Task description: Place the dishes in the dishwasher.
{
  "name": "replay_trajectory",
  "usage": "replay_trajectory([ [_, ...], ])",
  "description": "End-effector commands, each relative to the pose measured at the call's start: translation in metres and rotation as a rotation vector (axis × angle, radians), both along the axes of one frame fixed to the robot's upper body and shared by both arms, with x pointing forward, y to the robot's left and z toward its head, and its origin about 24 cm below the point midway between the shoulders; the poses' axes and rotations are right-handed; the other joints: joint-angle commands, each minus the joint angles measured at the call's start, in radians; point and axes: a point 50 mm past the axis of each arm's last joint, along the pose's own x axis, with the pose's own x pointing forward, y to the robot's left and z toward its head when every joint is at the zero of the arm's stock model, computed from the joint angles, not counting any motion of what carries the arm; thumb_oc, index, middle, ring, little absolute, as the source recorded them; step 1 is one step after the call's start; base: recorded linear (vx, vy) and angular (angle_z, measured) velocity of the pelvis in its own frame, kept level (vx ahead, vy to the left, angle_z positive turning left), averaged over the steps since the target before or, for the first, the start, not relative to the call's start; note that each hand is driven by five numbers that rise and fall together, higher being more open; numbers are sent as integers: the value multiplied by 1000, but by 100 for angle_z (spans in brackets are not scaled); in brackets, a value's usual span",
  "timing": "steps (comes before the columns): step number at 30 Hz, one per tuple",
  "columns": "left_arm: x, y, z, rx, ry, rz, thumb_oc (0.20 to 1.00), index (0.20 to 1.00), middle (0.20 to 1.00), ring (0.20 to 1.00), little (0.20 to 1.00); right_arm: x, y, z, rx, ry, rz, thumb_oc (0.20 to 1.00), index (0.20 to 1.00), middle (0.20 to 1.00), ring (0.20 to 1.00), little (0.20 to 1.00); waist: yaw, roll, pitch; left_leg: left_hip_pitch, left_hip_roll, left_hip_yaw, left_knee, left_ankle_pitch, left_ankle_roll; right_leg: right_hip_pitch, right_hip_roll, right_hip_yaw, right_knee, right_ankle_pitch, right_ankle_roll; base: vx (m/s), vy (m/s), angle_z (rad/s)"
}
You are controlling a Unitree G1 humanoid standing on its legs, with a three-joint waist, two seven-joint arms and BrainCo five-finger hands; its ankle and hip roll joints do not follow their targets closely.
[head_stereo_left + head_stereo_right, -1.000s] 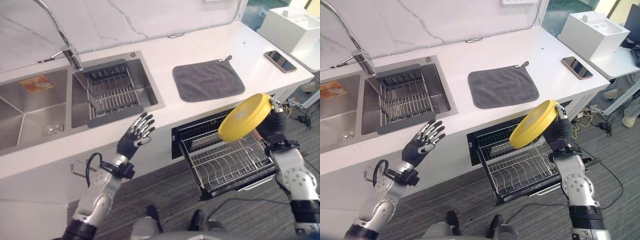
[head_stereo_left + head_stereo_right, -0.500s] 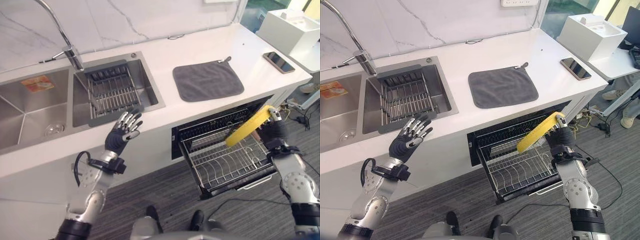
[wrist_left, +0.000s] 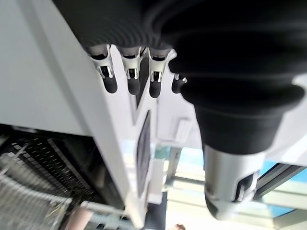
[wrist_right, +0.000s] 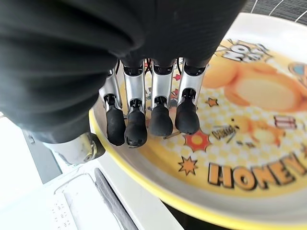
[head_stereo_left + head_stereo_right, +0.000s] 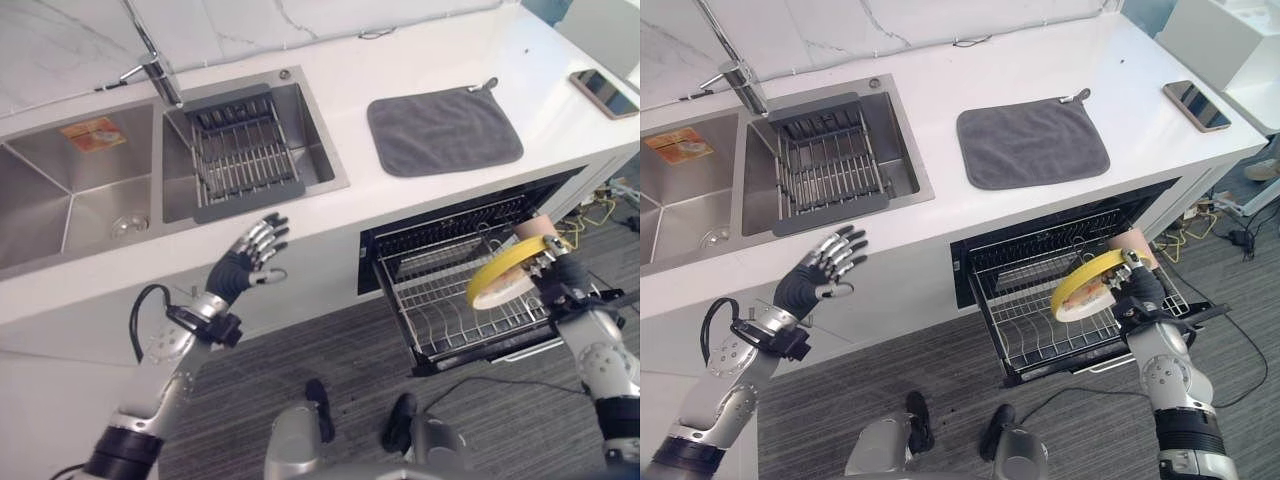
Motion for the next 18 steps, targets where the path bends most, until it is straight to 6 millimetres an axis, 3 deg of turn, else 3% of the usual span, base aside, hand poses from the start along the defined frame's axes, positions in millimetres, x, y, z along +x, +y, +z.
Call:
replay_trajectory([
  [1,-17,-17,-9,40,59,-224,1000,1000,1000,1000,1000,13,-15,42,-50,-196,-22,200,200,200,200,200,-2,3,-32,63,51,9,19,-43,-64,72,-49,24,39,-83,45,-8,69,-8],
  [7,-41,-11,-70,119,351,-249,1000,1000,1000,1000,1000,23,-35,51,-141,-155,-3,200,200,200,200,200,-15,18,-25,66,55,27,27,-52,-58,56,-56,36,62,-91,51,-6,46,-10],
  [11,-57,4,-107,134,534,-155,1000,1000,1000,1000,1000,28,-47,59,-184,-131,-26,200,200,200,200,200,-15,22,-22,63,59,29,38,-55,-59,52,-58,39,72,-97,51,1,8,-2],
  [12,-69,14,-128,124,615,-70,1000,1000,1000,1000,1000,31,-52,63,-213,-104,-40,200,200,200,200,200,-11,24,-20,58,64,28,48,-51,-63,50,-61,37,77,-100,48,0,0,0],
  [18,-88,28,-156,130,681,72,1000,1000,1000,1000,1000,33,-59,63,-256,-36,-46,200,200,200,200,200,6,29,-16,52,61,13,68,-46,-69,46,-69,28,104,-117,37,38,0,-1],
])
